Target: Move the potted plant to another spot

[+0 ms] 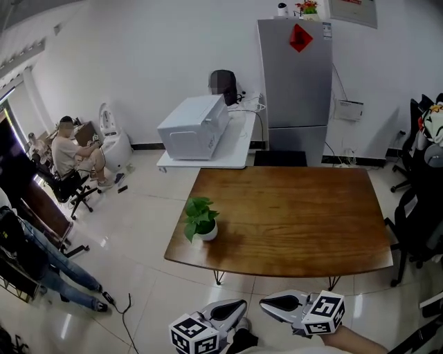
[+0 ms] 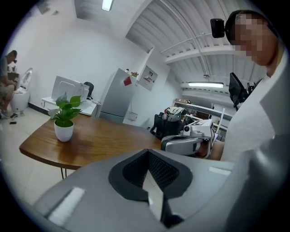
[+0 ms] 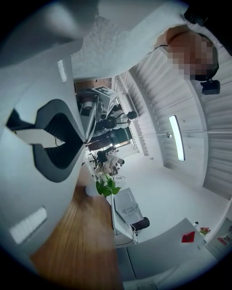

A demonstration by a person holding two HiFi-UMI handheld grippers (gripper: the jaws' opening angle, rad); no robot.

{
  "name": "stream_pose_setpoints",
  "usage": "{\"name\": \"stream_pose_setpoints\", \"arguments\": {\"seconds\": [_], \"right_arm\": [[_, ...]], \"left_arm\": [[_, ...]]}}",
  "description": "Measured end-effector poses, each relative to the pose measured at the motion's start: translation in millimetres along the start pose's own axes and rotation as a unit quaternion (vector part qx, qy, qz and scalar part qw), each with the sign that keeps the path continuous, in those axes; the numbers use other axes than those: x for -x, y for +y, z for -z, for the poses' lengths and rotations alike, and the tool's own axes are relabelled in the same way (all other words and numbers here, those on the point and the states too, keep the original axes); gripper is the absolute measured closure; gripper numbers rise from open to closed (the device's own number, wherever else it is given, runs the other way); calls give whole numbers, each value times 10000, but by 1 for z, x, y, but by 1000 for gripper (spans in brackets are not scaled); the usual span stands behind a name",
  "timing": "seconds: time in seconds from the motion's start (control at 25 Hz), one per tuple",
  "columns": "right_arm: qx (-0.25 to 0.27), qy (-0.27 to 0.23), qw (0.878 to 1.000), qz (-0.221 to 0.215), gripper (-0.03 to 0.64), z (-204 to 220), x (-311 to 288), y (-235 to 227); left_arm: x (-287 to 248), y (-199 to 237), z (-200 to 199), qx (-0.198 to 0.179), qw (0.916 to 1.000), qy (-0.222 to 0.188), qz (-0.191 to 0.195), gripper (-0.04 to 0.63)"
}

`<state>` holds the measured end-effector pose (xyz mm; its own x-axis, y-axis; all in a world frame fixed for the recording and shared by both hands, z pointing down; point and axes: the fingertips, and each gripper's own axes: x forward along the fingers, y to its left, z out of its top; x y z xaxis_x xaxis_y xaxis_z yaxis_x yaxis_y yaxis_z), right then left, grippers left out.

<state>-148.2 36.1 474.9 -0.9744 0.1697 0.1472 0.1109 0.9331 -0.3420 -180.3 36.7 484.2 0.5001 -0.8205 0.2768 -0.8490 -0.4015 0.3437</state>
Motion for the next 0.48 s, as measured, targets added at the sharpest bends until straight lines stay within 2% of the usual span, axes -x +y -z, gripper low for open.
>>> {"name": "stream_pose_setpoints", "arguments": {"seconds": [0.2, 0.48], "right_arm": [[-499, -33, 9977, 463, 613, 13, 51, 26], [-708, -321, 9925, 944, 613, 8, 91, 45]], "left_arm": [[9, -58, 11, -114, 9998, 128, 70, 598], [14, -92, -2, -351, 9989, 129, 282, 599]]}}
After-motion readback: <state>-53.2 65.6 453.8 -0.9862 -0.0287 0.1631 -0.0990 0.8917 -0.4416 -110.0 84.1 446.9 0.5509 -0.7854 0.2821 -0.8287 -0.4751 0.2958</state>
